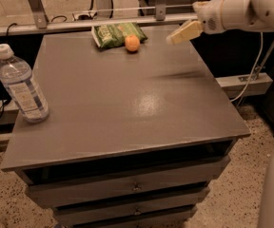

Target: Move orange near green jalapeno chip bag

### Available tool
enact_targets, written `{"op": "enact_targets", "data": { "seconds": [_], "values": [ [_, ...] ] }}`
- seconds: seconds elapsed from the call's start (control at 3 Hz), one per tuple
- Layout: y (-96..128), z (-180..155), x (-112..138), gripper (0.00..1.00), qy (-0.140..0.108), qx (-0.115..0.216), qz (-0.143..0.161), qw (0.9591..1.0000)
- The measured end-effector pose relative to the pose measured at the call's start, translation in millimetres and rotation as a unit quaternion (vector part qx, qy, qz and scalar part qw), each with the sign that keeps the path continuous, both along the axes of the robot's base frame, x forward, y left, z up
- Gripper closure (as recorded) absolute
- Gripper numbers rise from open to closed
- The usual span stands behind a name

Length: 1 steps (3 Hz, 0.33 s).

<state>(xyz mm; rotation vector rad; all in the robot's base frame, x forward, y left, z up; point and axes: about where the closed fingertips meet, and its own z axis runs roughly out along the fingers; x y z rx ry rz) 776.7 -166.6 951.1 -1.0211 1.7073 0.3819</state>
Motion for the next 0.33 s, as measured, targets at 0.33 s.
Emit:
{"op": "enact_targets", "data": {
  "seconds": [0.33],
  "values": [
    [-12.3,-0.7,-4.0,0.00,0.000,0.000,-0.005,1.0000]
  ]
}}
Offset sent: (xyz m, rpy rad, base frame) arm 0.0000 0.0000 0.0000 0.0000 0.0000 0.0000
